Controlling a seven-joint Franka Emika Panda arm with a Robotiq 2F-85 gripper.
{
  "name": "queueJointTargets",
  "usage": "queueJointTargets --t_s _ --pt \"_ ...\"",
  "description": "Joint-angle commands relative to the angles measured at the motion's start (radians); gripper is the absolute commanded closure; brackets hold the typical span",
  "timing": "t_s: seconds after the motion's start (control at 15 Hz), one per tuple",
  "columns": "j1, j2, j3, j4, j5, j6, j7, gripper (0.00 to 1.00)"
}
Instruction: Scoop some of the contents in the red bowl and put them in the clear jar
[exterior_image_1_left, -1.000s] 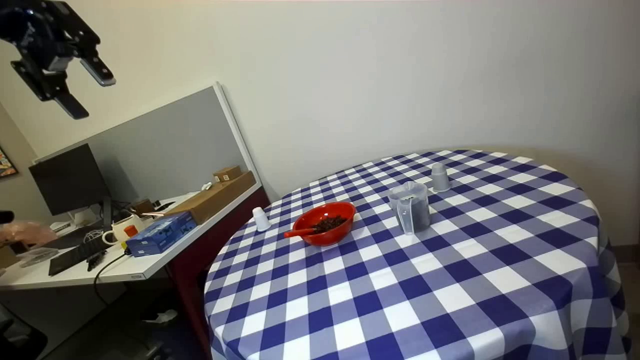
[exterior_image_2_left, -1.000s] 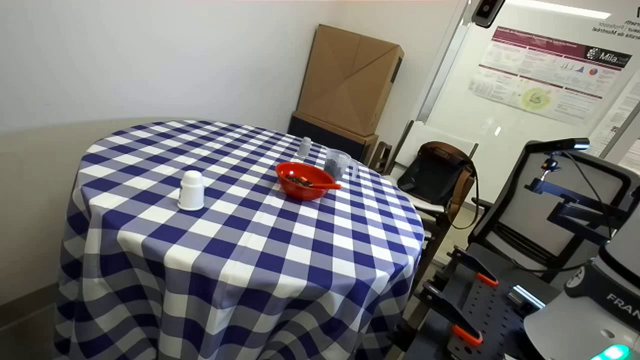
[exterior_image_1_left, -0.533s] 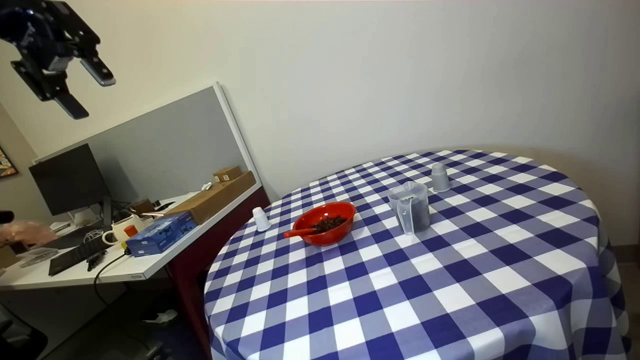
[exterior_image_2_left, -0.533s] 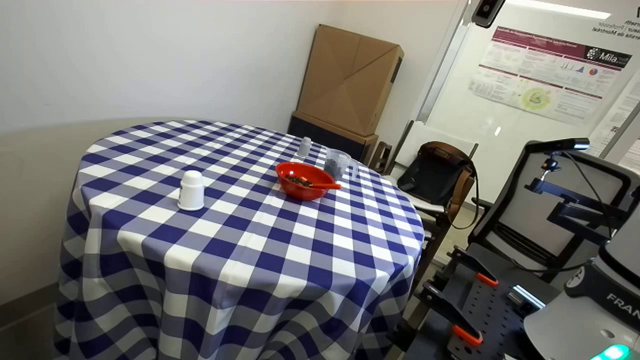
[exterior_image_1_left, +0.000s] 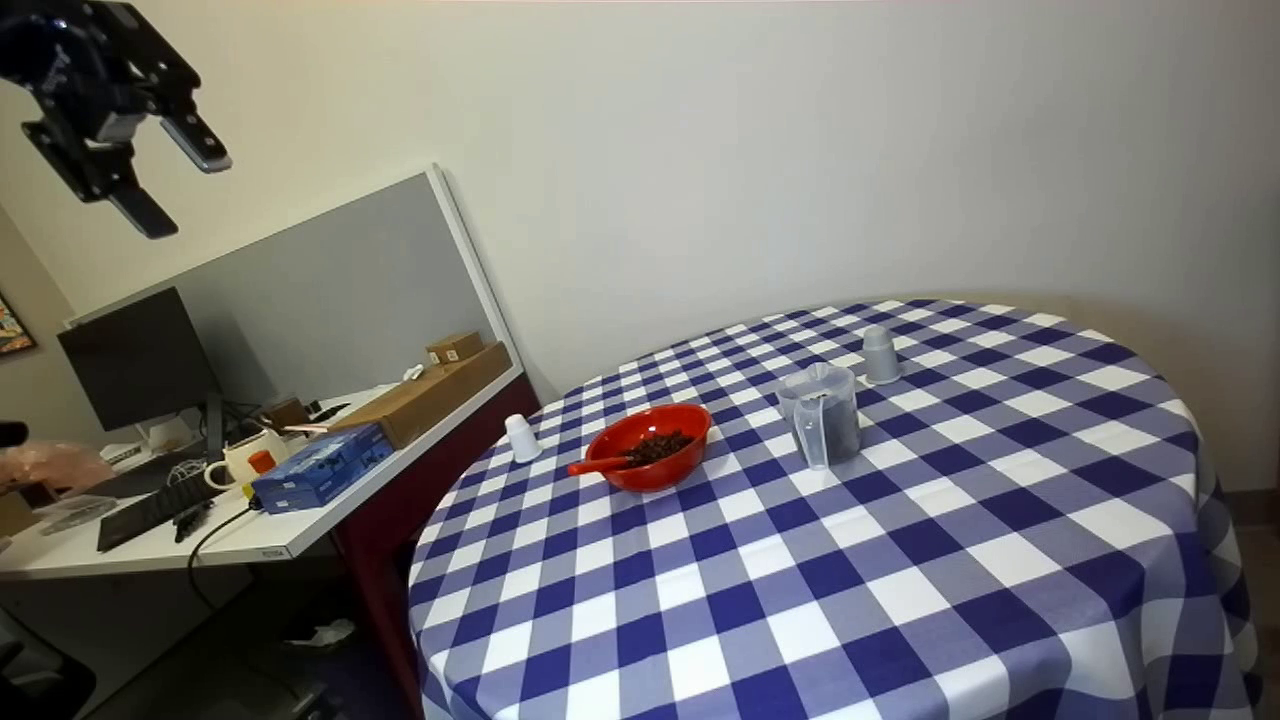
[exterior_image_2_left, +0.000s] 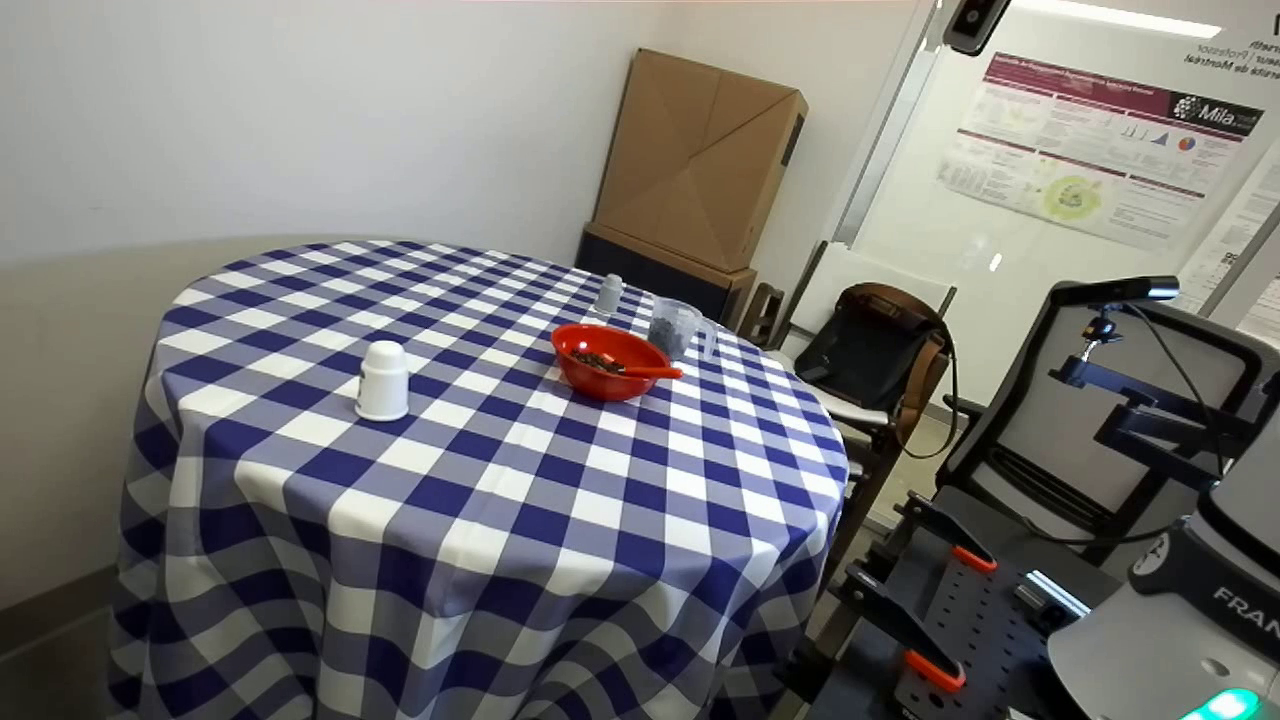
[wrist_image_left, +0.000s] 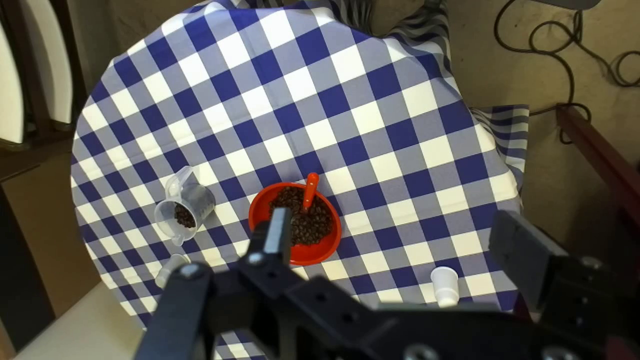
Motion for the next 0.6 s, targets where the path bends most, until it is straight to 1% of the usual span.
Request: queueJointTargets --t_s 0.0,0.53 --pt "0.02 0.005 -0.014 0.003 -0.013 -0.004 0.013 0.0" --pt "0.021 0.005 -0.015 0.003 -0.022 -0.002 0.012 0.0"
